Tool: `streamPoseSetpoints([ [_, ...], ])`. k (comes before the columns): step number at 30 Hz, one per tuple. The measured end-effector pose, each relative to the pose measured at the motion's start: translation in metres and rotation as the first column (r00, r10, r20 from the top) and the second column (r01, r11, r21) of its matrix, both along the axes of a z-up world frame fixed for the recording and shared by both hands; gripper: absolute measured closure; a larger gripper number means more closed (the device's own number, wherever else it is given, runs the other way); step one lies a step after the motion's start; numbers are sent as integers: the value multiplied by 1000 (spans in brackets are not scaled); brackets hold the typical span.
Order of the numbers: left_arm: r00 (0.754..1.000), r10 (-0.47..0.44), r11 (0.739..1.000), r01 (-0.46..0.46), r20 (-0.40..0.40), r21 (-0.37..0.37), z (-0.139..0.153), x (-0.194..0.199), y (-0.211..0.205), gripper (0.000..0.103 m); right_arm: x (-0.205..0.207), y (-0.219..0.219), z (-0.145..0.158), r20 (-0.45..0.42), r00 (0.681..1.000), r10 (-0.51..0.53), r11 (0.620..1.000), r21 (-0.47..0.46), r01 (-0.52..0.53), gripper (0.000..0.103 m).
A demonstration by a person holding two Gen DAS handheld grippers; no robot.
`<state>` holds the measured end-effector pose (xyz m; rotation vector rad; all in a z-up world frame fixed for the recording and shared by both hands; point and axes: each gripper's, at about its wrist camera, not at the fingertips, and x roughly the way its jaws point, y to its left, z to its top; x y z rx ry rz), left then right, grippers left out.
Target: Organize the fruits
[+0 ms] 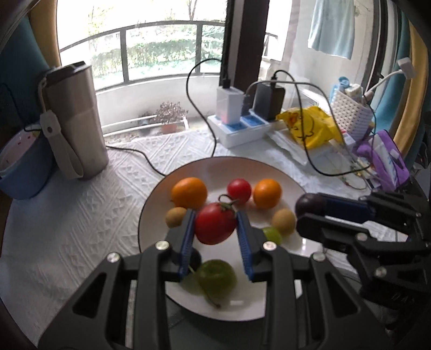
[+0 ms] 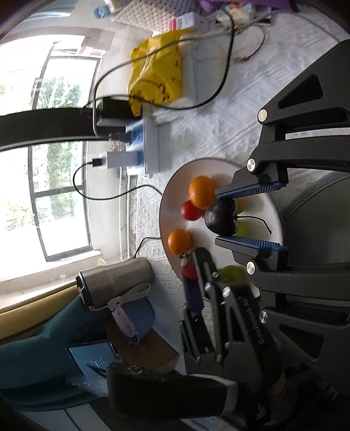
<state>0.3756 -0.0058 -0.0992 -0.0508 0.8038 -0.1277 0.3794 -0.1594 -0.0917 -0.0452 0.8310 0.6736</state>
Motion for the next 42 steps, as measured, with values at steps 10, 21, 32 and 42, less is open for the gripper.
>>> streamPoseSetpoints([
  [10, 998, 35, 999, -36, -48, -31, -13, 12, 21, 70, 24, 27, -24, -73, 997, 10, 1000, 23, -8, 73],
  [21, 996, 56, 997, -60, -75, -52, -16, 11, 30, 70, 28, 38, -34, -82, 997, 2, 1000, -24, -4, 73],
  [32, 995, 74, 996, -77, -64, -46, -5, 2, 33, 69, 19, 31, -25, -60, 998, -36, 998, -59, 32, 71],
  [42, 996, 89, 995, -90, -13, -44, 15, -29, 37, 58, -3, 20, -4, -24, 997, -68, 996, -63, 66, 67],
])
